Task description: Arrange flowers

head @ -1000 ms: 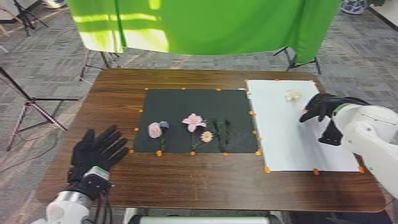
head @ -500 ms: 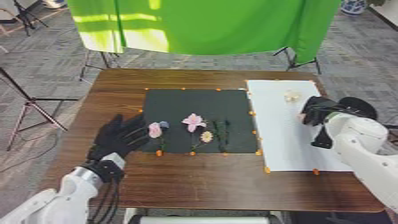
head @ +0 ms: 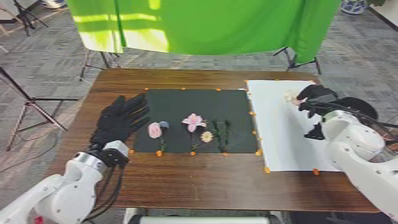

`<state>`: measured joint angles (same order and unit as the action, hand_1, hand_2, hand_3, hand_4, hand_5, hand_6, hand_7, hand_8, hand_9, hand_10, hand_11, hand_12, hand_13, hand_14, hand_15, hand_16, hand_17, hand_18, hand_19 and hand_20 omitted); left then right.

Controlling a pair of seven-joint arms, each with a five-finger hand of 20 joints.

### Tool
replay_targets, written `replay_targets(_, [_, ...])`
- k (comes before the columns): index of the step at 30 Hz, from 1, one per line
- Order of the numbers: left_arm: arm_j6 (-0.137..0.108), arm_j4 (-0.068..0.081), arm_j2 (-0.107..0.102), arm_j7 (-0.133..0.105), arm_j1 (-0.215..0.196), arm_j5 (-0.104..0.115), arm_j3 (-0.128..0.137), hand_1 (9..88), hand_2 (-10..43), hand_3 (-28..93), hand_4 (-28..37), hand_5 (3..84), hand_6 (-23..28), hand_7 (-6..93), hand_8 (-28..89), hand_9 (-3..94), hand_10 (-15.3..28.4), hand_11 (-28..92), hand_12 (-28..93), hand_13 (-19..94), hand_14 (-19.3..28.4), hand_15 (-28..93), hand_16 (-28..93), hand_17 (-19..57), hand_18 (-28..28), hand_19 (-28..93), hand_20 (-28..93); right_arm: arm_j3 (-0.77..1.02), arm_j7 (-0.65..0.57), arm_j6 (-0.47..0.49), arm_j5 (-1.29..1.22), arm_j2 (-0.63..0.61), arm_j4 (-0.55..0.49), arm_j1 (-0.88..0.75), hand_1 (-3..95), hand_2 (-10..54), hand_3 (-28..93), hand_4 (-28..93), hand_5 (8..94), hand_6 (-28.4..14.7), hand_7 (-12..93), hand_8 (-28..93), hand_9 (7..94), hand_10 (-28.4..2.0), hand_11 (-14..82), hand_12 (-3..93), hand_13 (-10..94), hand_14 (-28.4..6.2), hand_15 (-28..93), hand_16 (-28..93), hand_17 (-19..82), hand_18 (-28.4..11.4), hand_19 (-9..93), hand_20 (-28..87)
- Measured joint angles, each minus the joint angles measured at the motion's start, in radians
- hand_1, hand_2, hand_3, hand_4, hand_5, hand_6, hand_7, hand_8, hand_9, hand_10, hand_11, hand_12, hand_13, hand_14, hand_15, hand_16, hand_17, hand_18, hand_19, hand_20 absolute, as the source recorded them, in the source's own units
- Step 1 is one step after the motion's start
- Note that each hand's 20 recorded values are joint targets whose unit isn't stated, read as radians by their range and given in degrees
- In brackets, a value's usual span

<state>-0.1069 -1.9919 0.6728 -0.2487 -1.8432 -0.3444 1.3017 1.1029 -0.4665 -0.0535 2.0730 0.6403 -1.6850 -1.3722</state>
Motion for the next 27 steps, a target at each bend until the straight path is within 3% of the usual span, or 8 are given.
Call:
replay_targets(2, [0.026,0.008,0.042,0.026,-0.001,-0.042,0.024,19.4,17.9,66,-28.3,34.9,8.9,8.1,-7,20.1,13.6,18,4,11,12.7,21,-7,-7.8,13.0,28,6,0.001,0.011,0.018,0.001,0.0,-0.023,0.005,67.1,1.6,59,-28,59.6,4.3,14,-12,80.6,-7.9,12.6,39.9,73,-4.0,27,40,29,-12.9,58,28])
replay_targets(4, [0.03,0.008,0.071,0.029,-0.007,-0.064,0.043,19.4,17.8,66,-28.3,35.0,8.9,8.0,-7,20.2,13.6,18,4,12,12.9,21,-7,-7.7,13.0,28,6,-0.008,0.026,0.04,0.006,0.0,-0.047,0.018,66.8,1.4,59,-28,60.1,4.3,14,-12,80.7,-8.0,12.7,39.7,73,-3.9,27,40,29,-12.9,58,28])
replay_targets(7, [0.021,-0.002,0.094,0.02,-0.032,-0.062,0.074,19.4,17.5,66,-28.3,35.1,8.8,7.9,-7,20.3,13.6,18,5,12,13.0,21,-7,-7.7,13.0,28,6,-0.051,0.059,0.055,0.017,0.01,-0.071,0.061,66.6,1.1,60,-28,60.5,4.3,14,-12,80.8,-8.0,12.6,39.5,73,-3.9,27,40,29,-13.0,58,28])
replay_targets(12, [0.003,-0.026,0.111,0.005,-0.105,-0.055,0.135,19.6,17.2,66,-28.3,35.2,8.7,7.9,-7,20.5,13.5,18,5,12,13.0,21,-7,-7.6,12.9,28,7,-0.132,0.112,0.09,0.033,0.08,-0.079,0.146,66.0,0.9,61,-28,60.8,4.2,14,-12,80.9,-8.0,12.3,39.5,72,-4.1,27,40,29,-13.2,58,28])
replay_targets(16, [-0.007,-0.026,0.12,0.0,-0.127,-0.055,0.136,19.8,17.2,66,-28.3,35.6,8.6,8.1,-7,20.6,13.5,18,5,12,13.1,22,-6,-7.5,12.9,28,7,-0.19,0.129,0.14,0.042,0.159,-0.082,0.186,65.7,0.8,61,-28,60.9,4.1,14,-12,81.0,-8.0,12.1,39.4,72,-4.1,27,40,29,-13.4,59,28])
replay_targets(27, [-0.021,-0.026,0.136,-0.007,-0.111,-0.054,0.117,20.2,17.1,66,-28.3,36.3,8.8,8.4,-7,21.5,13.6,19,5,13,13.5,23,-6,-7.4,13.0,28,7,-0.288,0.187,0.264,0.092,0.253,-0.092,0.198,65.0,0.2,62,-28,60.7,3.9,15,-13,80.9,-7.9,10.3,38.8,71,-3.8,26,40,28,-13.8,58,27])
